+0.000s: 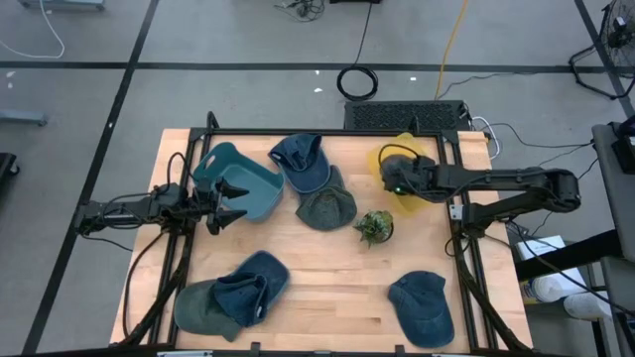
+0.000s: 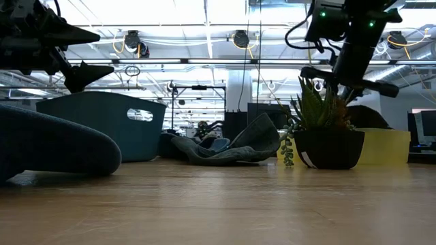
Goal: Pick & Place hat
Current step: Put the bottom right gray cap into the yellow bin
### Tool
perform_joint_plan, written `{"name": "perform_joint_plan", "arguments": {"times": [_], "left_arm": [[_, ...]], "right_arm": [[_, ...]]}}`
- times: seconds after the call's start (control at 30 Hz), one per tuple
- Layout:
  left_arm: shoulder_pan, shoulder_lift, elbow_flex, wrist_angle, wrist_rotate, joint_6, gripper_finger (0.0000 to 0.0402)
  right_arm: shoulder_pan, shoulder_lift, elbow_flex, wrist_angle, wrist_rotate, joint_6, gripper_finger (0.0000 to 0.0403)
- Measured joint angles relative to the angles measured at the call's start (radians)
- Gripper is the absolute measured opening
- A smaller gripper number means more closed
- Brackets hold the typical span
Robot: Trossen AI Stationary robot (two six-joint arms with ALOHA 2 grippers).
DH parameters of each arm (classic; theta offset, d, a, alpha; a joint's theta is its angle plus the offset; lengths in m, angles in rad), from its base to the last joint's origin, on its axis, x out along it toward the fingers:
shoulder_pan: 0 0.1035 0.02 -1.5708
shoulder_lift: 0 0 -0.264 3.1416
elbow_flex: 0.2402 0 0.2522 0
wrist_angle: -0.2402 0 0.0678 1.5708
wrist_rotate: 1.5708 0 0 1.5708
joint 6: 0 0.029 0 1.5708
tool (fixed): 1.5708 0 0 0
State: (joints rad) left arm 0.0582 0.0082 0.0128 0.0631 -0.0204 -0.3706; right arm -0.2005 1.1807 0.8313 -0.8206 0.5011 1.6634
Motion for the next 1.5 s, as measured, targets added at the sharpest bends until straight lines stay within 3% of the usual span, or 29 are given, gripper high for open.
{"name": "perform_joint_plan", "arguments": {"times": [0.23,0.67,0.87,1.17,1.5], "left_arm": [[0.000,0.000,0.000,0.000,0.000,0.000,0.0379],[0.000,0.000,0.000,0.000,0.000,0.000,0.0379],[0.000,0.000,0.000,0.000,0.000,0.000,0.0379],[0.000,0.000,0.000,0.000,0.000,0.000,0.0379],[0.000,0.000,0.000,0.000,0.000,0.000,0.0379]], "right_arm": [[0.000,-0.028,-0.032,-0.086,-0.062,0.031,0.0017],[0.000,-0.030,-0.136,-0.020,-0.139,0.013,0.0028],[0.000,-0.031,-0.136,0.021,-0.148,-0.049,0.0108],[-0.002,-0.054,-0.136,0.005,-0.246,-0.046,0.0238],[-0.002,-0.144,-0.105,-0.012,-0.251,-0.053,0.0263]]}}
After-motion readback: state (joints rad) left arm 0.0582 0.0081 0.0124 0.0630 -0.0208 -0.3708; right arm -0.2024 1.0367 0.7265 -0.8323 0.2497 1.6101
